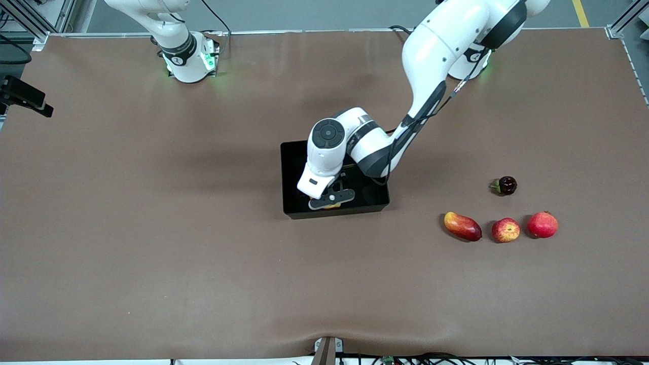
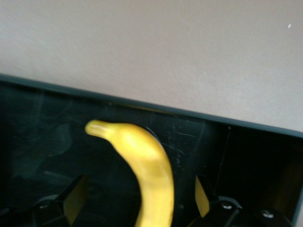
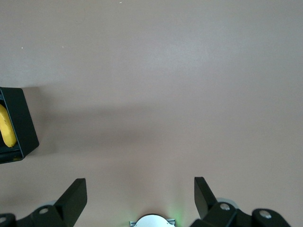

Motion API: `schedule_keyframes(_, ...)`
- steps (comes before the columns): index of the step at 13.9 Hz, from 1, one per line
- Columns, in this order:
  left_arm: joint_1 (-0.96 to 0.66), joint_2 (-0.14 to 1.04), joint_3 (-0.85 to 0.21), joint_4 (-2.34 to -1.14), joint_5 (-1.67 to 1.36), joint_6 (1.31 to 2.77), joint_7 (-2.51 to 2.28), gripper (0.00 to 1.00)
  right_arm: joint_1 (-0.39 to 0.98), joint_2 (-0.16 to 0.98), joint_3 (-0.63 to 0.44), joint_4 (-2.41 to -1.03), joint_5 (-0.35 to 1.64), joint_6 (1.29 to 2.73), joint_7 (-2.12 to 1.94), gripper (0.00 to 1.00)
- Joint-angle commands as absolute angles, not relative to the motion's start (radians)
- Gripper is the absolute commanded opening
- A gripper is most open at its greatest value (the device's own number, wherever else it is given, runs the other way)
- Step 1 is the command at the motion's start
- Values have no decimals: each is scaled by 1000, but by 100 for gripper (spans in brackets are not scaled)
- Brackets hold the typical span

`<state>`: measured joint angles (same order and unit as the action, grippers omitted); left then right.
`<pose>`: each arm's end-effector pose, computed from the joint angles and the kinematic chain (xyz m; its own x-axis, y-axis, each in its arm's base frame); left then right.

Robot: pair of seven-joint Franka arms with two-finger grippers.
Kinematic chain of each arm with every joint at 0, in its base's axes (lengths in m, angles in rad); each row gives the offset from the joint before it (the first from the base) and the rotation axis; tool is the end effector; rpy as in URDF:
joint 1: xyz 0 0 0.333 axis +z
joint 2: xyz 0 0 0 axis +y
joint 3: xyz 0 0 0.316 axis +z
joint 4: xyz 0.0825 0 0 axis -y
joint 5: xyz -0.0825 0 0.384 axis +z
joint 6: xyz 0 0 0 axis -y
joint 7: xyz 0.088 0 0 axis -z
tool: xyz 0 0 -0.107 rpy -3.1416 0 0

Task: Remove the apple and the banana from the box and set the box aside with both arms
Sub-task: 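Reach the left gripper into the box and grasp the banana, then carry the banana out with the left gripper while the right gripper reaches the box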

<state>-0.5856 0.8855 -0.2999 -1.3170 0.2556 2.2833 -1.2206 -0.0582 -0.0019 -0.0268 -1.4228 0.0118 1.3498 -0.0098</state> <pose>0.5243 -0.5434 0.2284 0.9553 0.2946 0.0233 0.2898 -0.9495 0.1205 0.5277 -0.0435 0.6751 0.9949 -0.0723 -0.0709 -0.0734 -0.9972 -0.0124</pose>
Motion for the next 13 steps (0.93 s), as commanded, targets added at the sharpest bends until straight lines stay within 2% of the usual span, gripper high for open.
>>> schedule_keyframes(1,-614,951,-284,-1249,268,2336,-1276,100,-67,2,-21,-1410,8,1342,-20,100)
schedule_keyframes(4,-646,986,-256,-1250,270,2358,-1281,100,-66,2,-21,-1410,8,1344,-18,100)
schedule_keyframes(5,-659,994,-236,-1250,268,2358,-1282,88,-64,2,-21,-1410,8,1344,-18,100)
schedule_keyframes(7,-670,1002,-230,-1250,268,2359,-1278,54,-64,5,-21,-1413,8,1342,-12,100)
schedule_keyframes(9,-669,989,-230,-1252,271,2358,-1267,0,-58,15,-21,-1416,9,1342,-11,100)
schedule_keyframes(12,-667,942,-230,-1253,279,2333,-1235,0,-69,18,-21,-1411,9,1341,-15,100)
schedule_keyframes(13,-663,908,-233,-1253,278,2279,-1214,0,-69,28,-21,-1413,14,1341,-21,100)
